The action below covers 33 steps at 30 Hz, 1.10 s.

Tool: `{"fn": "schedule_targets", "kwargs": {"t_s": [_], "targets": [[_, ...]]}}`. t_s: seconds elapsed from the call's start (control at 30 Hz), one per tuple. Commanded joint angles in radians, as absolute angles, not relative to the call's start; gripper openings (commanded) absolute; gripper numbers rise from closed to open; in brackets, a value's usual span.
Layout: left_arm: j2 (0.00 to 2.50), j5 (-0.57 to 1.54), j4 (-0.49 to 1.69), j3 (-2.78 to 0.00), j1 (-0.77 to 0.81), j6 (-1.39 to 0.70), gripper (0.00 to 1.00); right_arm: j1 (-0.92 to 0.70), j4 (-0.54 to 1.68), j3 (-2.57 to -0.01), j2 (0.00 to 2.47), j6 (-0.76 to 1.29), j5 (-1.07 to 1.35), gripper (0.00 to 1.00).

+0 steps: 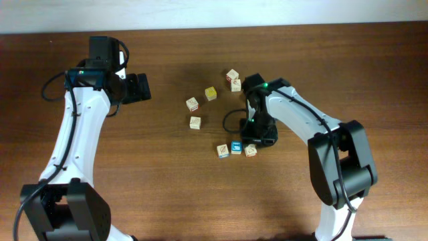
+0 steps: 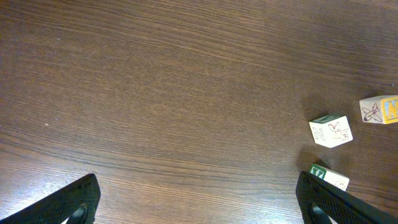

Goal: Rotate 3 blocks

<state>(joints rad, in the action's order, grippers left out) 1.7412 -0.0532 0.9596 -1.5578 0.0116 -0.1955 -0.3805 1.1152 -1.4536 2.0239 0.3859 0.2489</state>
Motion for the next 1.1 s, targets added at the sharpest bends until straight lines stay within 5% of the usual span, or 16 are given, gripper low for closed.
{"fn": "schedule_targets", "kwargs": {"t_s": [0.0,0.67,1.07], "targets": [[1.741,-0.057,0.959,-1.572,0.013,-0.202,0.99,-0.364,1.145,-1.533,1.951,0.372,0.19,0.4],[1.741,-0.057,0.959,-1.572,0.013,-0.201,0.99,-0.368,0.974,-1.268,1.938,0.408,0.214,0.38],[1.741,-0.057,0.959,-1.572,0.013,-0.202,0.99,-0.438,0.935,-1.316,1.938,0.183,0.276,0.4]]}}
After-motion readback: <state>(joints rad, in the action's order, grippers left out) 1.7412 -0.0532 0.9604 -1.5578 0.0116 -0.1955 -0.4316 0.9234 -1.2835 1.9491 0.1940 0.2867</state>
